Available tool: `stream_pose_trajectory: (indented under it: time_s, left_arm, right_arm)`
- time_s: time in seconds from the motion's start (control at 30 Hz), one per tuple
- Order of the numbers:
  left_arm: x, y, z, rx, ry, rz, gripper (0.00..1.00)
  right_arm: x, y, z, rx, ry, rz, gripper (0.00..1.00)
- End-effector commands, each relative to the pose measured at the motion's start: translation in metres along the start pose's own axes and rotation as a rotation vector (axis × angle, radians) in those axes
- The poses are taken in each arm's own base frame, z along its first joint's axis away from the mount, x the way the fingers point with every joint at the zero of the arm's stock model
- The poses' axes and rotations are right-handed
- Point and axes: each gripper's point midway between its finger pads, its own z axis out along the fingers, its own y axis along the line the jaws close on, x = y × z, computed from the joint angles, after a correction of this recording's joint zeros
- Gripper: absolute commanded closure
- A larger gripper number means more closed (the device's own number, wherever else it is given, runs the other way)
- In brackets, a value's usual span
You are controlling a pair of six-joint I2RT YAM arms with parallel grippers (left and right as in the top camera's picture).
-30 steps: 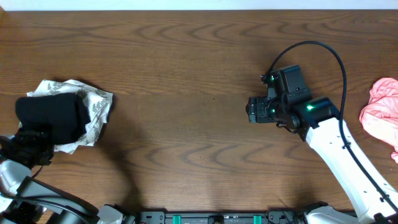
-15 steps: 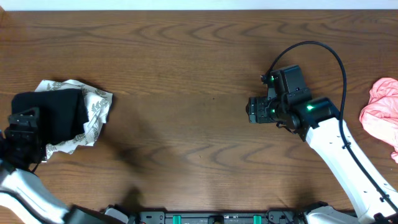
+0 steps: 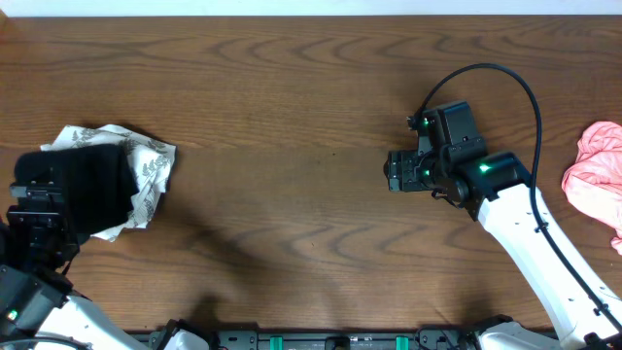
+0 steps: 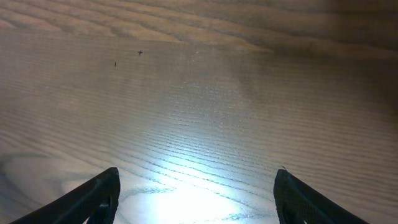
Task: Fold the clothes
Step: 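Push the black shirt down into the white bag with the left gripper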
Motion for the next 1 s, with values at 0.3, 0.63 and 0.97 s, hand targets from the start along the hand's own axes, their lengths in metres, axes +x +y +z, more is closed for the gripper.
stream_pose_trajectory:
  time_s: [0.3,0.63,0.97]
  left_arm:
    - [0.026,-0.035,-0.003,0.152,0.134,0.111,0.02]
    - [0.018,0.037,0.026,-0.127,0.151,-0.043,0.12]
    - [-0.001,0.080,0.089,-0.241,0.159,0.032,0.94]
  right_arm:
    - [-0.007,-0.001,-0.001,0.002,-0.023,-0.015,0.18]
    - [-0.005,-0.002,-0.001,0.005,-0.015,-0.015,0.19]
    - [-0.007,-0.001,-0.001,0.003,-0.021,-0.007,0.21]
